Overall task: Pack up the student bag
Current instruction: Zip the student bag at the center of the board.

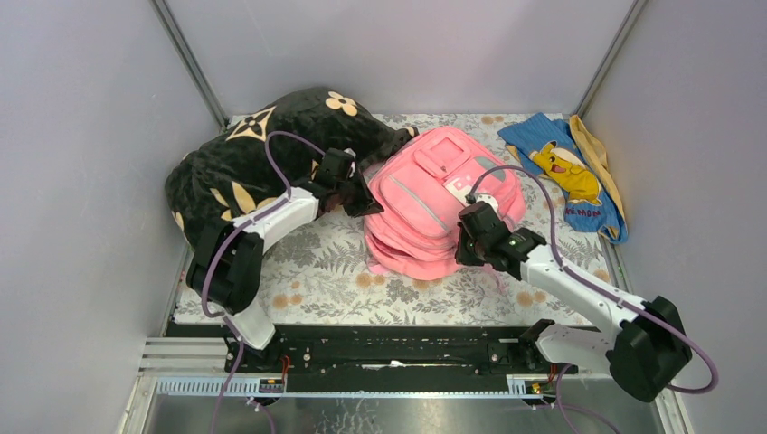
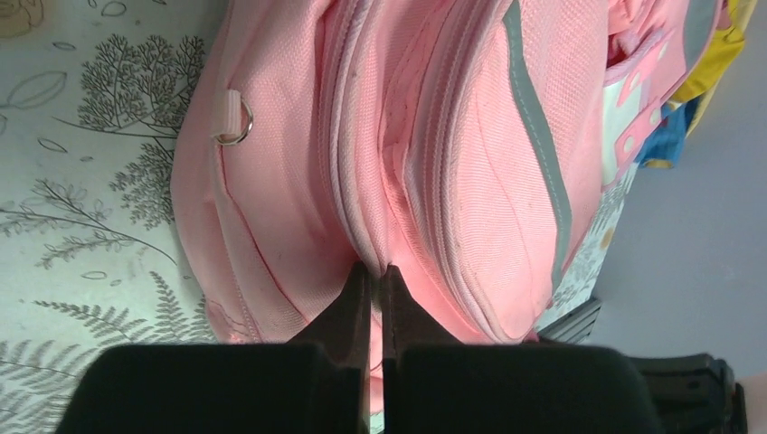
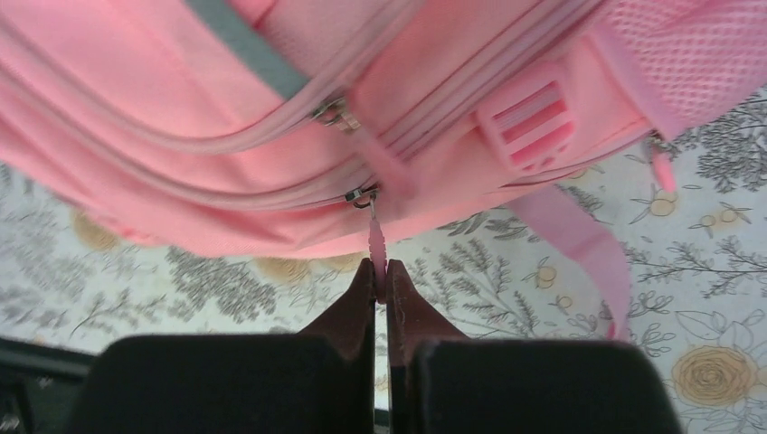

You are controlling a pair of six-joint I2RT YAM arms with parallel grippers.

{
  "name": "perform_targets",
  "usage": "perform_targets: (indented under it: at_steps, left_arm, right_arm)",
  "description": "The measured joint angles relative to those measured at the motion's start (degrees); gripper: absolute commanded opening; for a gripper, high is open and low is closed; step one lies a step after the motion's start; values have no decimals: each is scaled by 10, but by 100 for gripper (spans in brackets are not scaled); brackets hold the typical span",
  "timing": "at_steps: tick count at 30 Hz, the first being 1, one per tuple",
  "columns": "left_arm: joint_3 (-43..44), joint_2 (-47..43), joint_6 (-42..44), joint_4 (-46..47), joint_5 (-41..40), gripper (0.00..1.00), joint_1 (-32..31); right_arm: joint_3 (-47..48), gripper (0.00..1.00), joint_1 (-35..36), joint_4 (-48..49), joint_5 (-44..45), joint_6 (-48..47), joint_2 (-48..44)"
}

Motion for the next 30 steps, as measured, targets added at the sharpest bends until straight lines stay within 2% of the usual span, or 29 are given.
perform_targets:
  at_steps: [6,15,20,26,27,29,30]
  left_arm:
    - [30,28,55,-32,42,0,22]
    - [83,50,147,-82,70,0,41]
    - [94,50,186,-101,89,0,51]
    - [95,52,204,-103,113,0,53]
    - [95,52,205,-103,116,0,53]
    - [95,52,205,-102,119,0,53]
    - [95,52,204,-102,120,0,53]
  right_arm:
    - [7,0,-22,10,49,2,57]
    - [7,0,-55,45,94,-25,60]
    - [18,0,-107,59,99,-25,77]
    - [18,0,-134,80,84,-24,90]
    - [19,7,-136,81,82,-24,90]
    - [21,55,-138,79,76,-24,90]
    - [21,70,-139,79,75,-24,88]
